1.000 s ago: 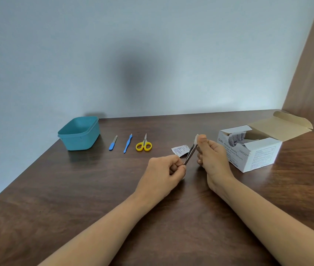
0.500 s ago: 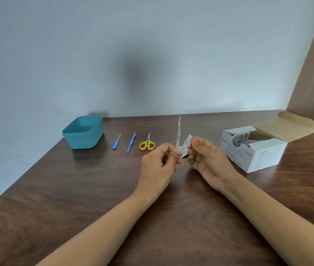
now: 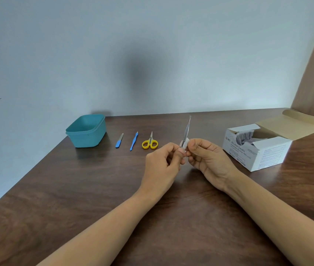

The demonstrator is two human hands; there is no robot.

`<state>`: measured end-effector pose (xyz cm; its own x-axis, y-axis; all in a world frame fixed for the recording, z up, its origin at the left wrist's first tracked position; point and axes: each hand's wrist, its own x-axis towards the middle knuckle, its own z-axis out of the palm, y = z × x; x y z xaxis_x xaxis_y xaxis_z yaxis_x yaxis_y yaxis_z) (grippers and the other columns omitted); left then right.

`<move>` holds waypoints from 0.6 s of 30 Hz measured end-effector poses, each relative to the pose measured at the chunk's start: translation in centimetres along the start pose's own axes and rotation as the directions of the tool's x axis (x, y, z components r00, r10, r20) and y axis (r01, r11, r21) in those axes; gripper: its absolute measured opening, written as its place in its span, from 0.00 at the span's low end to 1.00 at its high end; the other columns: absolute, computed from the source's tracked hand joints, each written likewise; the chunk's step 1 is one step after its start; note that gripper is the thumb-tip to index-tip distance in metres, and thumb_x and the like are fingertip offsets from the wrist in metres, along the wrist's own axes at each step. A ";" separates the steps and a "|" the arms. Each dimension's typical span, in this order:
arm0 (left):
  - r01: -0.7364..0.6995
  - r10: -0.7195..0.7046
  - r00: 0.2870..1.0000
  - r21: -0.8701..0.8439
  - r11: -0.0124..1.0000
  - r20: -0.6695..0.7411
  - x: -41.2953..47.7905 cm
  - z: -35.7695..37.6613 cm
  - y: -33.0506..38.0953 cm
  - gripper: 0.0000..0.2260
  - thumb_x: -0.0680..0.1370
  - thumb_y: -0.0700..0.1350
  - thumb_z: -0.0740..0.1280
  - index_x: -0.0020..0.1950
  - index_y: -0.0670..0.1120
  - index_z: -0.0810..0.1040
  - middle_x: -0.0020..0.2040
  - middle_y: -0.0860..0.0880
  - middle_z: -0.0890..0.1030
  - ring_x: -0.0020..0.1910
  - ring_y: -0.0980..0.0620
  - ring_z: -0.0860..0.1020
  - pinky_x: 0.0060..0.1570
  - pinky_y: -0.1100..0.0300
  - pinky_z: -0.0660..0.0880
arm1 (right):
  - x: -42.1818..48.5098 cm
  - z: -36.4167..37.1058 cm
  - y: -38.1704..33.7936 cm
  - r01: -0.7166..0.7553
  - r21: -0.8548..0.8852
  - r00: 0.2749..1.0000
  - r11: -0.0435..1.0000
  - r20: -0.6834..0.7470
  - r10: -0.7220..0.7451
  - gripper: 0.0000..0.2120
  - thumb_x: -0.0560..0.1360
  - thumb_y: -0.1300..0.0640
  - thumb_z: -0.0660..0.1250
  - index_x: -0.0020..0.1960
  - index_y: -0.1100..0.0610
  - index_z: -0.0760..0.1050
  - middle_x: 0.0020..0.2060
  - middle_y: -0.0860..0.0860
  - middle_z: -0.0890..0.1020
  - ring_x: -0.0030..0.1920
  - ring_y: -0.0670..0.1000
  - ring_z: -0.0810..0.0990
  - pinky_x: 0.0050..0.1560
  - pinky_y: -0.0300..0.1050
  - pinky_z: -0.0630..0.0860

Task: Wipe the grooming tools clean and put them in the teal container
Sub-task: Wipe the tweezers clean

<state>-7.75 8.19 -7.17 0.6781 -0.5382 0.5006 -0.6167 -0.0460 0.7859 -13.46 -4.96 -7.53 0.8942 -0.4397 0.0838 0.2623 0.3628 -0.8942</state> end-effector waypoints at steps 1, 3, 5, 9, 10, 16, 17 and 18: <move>0.000 0.000 1.000 0.002 1.000 0.003 0.0 0.0 0.0 0.08 0.80 0.45 0.65 0.42 0.51 0.81 0.33 0.52 0.81 0.33 0.52 0.79 0.33 0.65 0.74 | 0.0 0.0 0.0 0.000 0.000 1.000 1.000 0.003 0.000 0.08 0.67 0.58 0.69 0.43 0.60 0.78 0.30 0.51 0.80 0.32 0.44 0.77 0.35 0.34 0.76; 0.007 -0.007 1.000 -0.001 1.000 0.001 0.0 0.0 0.1 0.08 0.80 0.45 0.65 0.42 0.51 0.80 0.33 0.53 0.81 0.33 0.52 0.79 0.34 0.65 0.74 | 0.0 0.0 -0.1 0.000 0.004 1.000 1.000 0.005 0.000 0.10 0.66 0.57 0.69 0.45 0.61 0.78 0.30 0.50 0.81 0.32 0.44 0.77 0.36 0.34 0.76; 0.018 -0.018 1.000 -0.010 1.000 -0.009 0.0 0.0 0.1 0.08 0.80 0.45 0.65 0.42 0.52 0.81 0.33 0.53 0.81 0.33 0.53 0.79 0.34 0.64 0.75 | 0.0 0.0 -0.1 0.005 0.012 1.000 1.000 0.008 -0.005 0.10 0.66 0.58 0.69 0.46 0.61 0.78 0.30 0.50 0.81 0.33 0.44 0.77 0.36 0.34 0.76; 0.028 -0.028 0.999 -0.010 1.000 -0.023 0.0 0.1 -0.1 0.09 0.80 0.44 0.64 0.42 0.49 0.81 0.33 0.52 0.81 0.32 0.51 0.79 0.34 0.61 0.75 | -0.1 0.1 0.0 0.028 -0.002 1.000 1.000 0.011 -0.028 0.08 0.66 0.59 0.69 0.43 0.60 0.78 0.31 0.50 0.81 0.34 0.44 0.78 0.36 0.33 0.76; 0.025 -0.025 0.999 -0.001 1.000 -0.026 0.0 0.1 -0.1 0.09 0.80 0.44 0.64 0.42 0.49 0.81 0.32 0.52 0.81 0.32 0.51 0.79 0.34 0.61 0.75 | -0.2 0.2 0.0 0.040 -0.013 0.999 0.999 0.015 -0.040 0.06 0.66 0.59 0.69 0.42 0.59 0.78 0.31 0.50 0.82 0.34 0.44 0.79 0.36 0.33 0.76; -0.015 0.019 0.999 0.093 0.996 -0.036 0.0 0.2 -0.5 0.10 0.79 0.44 0.65 0.40 0.46 0.80 0.31 0.52 0.80 0.32 0.58 0.77 0.32 0.71 0.70 | -0.4 0.5 0.1 0.097 -0.067 0.995 0.993 0.026 -0.095 0.05 0.64 0.60 0.71 0.39 0.57 0.77 0.33 0.49 0.83 0.34 0.43 0.80 0.36 0.34 0.73; -0.022 0.026 0.999 0.109 0.994 -0.031 0.0 0.2 -0.6 0.10 0.79 0.44 0.65 0.39 0.46 0.80 0.31 0.53 0.80 0.32 0.58 0.77 0.32 0.71 0.71 | -0.3 0.5 0.2 0.098 -0.073 0.995 0.992 0.012 -0.098 0.06 0.64 0.60 0.71 0.40 0.57 0.76 0.33 0.49 0.84 0.33 0.43 0.80 0.36 0.34 0.73; -0.034 0.037 0.999 0.129 0.991 -0.024 0.0 0.3 -0.6 0.09 0.79 0.44 0.65 0.39 0.46 0.80 0.31 0.53 0.80 0.31 0.58 0.77 0.32 0.70 0.71 | -0.3 0.5 0.2 0.098 -0.078 0.995 0.992 -0.006 -0.099 0.08 0.63 0.60 0.72 0.40 0.56 0.76 0.33 0.49 0.84 0.33 0.43 0.80 0.36 0.35 0.73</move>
<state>-7.46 8.00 -7.76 0.6640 -0.5195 0.5378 -0.6857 -0.1363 0.7150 -13.50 -4.32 -7.49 0.8617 -0.4783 0.1693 0.3199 0.2531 -0.9130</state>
